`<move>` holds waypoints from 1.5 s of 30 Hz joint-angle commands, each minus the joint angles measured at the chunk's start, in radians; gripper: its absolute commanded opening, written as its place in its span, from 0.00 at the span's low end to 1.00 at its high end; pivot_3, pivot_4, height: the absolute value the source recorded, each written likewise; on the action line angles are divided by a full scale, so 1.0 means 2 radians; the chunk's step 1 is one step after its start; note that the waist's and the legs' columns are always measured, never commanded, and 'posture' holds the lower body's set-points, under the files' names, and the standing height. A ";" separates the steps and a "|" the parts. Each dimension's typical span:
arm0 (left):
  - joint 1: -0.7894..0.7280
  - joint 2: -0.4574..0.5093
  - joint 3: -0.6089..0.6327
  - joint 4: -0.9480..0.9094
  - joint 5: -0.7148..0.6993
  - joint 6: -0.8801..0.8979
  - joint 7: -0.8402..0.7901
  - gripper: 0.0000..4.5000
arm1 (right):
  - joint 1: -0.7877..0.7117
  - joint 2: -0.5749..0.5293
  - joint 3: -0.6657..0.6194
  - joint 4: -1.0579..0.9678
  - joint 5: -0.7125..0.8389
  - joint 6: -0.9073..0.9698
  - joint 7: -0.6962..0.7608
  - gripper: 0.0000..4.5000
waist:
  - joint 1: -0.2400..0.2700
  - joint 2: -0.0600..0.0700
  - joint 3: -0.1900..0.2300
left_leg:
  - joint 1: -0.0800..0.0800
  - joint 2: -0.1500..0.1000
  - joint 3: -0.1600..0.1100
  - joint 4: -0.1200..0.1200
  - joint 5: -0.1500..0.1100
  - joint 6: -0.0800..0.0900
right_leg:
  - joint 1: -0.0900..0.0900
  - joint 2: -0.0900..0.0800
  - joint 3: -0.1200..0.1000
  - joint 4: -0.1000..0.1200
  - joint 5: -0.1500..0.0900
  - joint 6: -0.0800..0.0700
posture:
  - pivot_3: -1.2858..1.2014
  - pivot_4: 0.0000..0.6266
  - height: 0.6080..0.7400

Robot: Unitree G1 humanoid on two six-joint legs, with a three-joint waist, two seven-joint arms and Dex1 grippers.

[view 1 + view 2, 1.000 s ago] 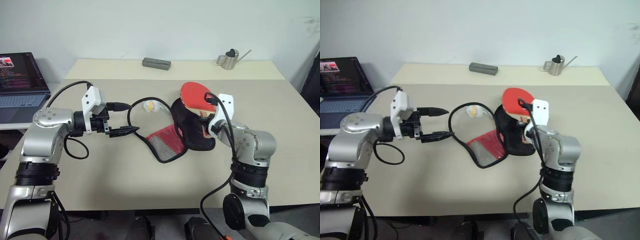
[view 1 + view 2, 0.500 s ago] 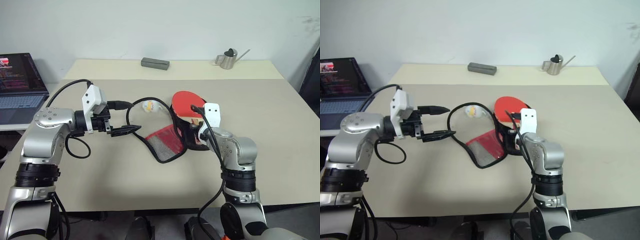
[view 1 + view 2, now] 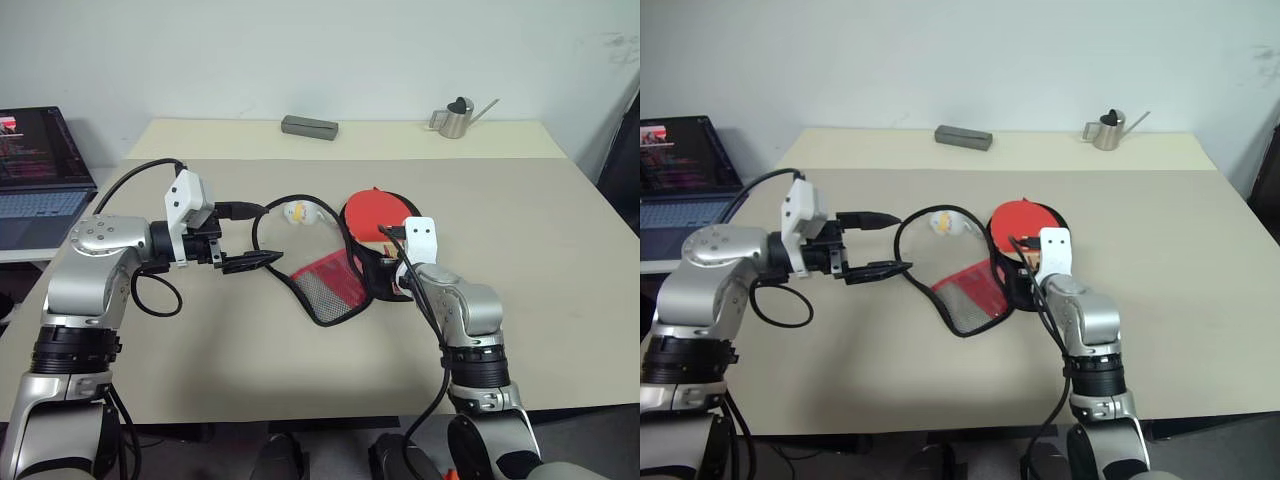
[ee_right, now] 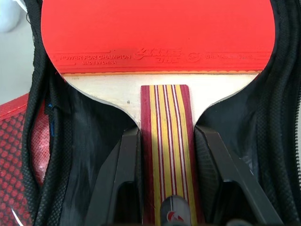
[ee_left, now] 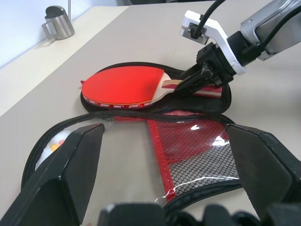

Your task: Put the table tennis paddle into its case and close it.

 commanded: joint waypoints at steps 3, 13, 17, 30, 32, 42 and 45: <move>-0.013 0.003 0.007 -0.013 -0.003 -0.004 0.003 1.00 | 0.004 -0.003 0.005 -0.004 -0.005 -0.024 0.003 0.25 | 0.000 0.000 0.000 | 0.000 0.000 0.000 0.000 0.000 0.000 | 0.000 0.000 0.000 0.000 0.000 0.000 | 0.52 0.24 1.00; -0.019 0.002 0.005 -0.009 0.000 -0.005 0.003 1.00 | 0.010 -0.010 0.020 0.002 -0.013 -0.027 0.010 0.25 | 0.000 -0.001 0.000 | 0.000 0.000 0.000 0.000 0.000 0.000 | 0.000 0.000 0.000 0.000 0.000 0.000 | 0.52 0.24 1.00; -0.021 0.002 0.004 -0.008 0.000 -0.005 0.003 1.00 | 0.010 -0.007 0.011 0.001 -0.012 -0.027 0.007 0.25 | 0.000 -0.001 -0.001 | 0.000 0.000 0.000 0.000 0.000 0.000 | 0.000 0.000 0.000 0.000 0.000 0.000 | 0.52 0.24 1.00; -0.017 0.003 0.009 -0.012 0.000 -0.002 0.012 1.00 | 0.009 -0.001 0.000 -0.081 -0.005 0.001 0.000 0.80 | 0.000 -0.001 -0.001 | 0.000 0.000 0.000 0.000 0.000 0.000 | 0.000 0.000 0.000 0.000 0.000 0.000 | 0.52 0.24 1.00; -0.011 0.007 0.014 -0.011 -0.001 -0.001 0.016 1.00 | 0.012 -0.005 0.009 -0.117 0.005 0.012 0.019 0.80 | 0.000 -0.001 -0.001 | 0.000 0.000 0.000 0.000 0.000 0.000 | 0.000 0.000 0.000 0.000 0.000 0.000 | 0.52 0.24 1.00; -0.007 0.030 0.033 0.052 0.019 -0.020 0.033 1.00 | -0.008 -0.100 0.002 -0.181 0.065 0.083 0.122 0.80 | 0.000 -0.001 -0.001 | 0.000 0.000 0.000 0.000 0.000 0.000 | 0.000 0.000 0.000 0.000 0.000 0.000 | 0.52 0.24 1.00; -0.010 0.039 0.036 0.081 0.031 -0.035 0.039 1.00 | -0.013 -0.123 -0.006 -0.178 0.079 0.082 0.142 0.84 | 0.000 -0.001 -0.001 | 0.000 0.000 0.000 0.000 0.000 0.000 | 0.000 0.000 0.000 0.000 0.000 0.000 | 0.52 0.24 1.00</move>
